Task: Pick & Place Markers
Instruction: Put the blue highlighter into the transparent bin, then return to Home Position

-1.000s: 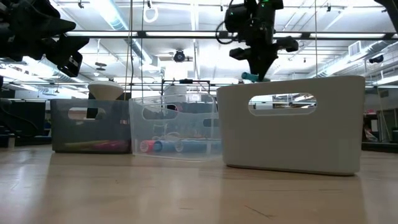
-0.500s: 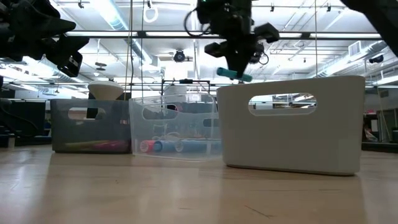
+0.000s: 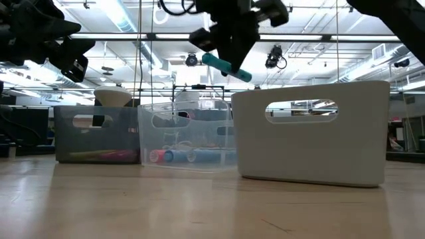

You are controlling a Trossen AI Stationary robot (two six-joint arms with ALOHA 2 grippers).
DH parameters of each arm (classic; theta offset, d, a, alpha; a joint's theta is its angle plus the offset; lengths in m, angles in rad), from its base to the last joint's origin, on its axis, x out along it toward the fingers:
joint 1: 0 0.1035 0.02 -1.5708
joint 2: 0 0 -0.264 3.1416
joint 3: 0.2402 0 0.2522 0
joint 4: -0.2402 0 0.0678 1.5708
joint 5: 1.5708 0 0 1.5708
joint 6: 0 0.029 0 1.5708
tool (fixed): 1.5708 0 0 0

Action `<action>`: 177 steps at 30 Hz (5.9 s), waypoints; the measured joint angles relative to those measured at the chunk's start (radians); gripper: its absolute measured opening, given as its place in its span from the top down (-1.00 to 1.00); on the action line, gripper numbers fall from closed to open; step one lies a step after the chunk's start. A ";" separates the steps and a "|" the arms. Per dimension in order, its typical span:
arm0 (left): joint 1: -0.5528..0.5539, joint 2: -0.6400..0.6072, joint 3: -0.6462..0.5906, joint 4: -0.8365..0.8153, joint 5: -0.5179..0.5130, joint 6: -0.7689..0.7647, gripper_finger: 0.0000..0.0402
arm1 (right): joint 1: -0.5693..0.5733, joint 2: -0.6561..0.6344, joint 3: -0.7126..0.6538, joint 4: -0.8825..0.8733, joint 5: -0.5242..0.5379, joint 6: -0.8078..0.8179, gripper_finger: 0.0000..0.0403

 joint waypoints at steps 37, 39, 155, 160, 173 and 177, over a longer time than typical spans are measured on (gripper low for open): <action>0.000 0.000 0.000 0.000 0.000 0.000 0.23 | 0.030 0.034 -0.372 0.368 -0.018 -0.070 0.71; 0.000 0.000 0.000 0.000 0.000 0.000 0.23 | 0.028 0.034 -0.373 0.377 -0.019 -0.005 0.64; 0.000 0.000 0.000 0.000 0.000 0.000 0.23 | -0.409 -2.202 -2.281 1.563 0.124 0.798 -0.03; 0.000 0.000 0.000 0.000 0.000 0.000 0.23 | -0.409 -2.202 -2.281 1.563 0.124 0.798 -0.03; 0.000 0.000 0.000 0.000 0.000 0.000 0.23 | -0.409 -2.201 -2.281 1.564 0.124 0.798 -0.03; 0.000 0.000 0.000 0.000 0.000 0.000 0.23 | -0.409 -2.201 -2.281 1.564 0.124 0.798 -0.03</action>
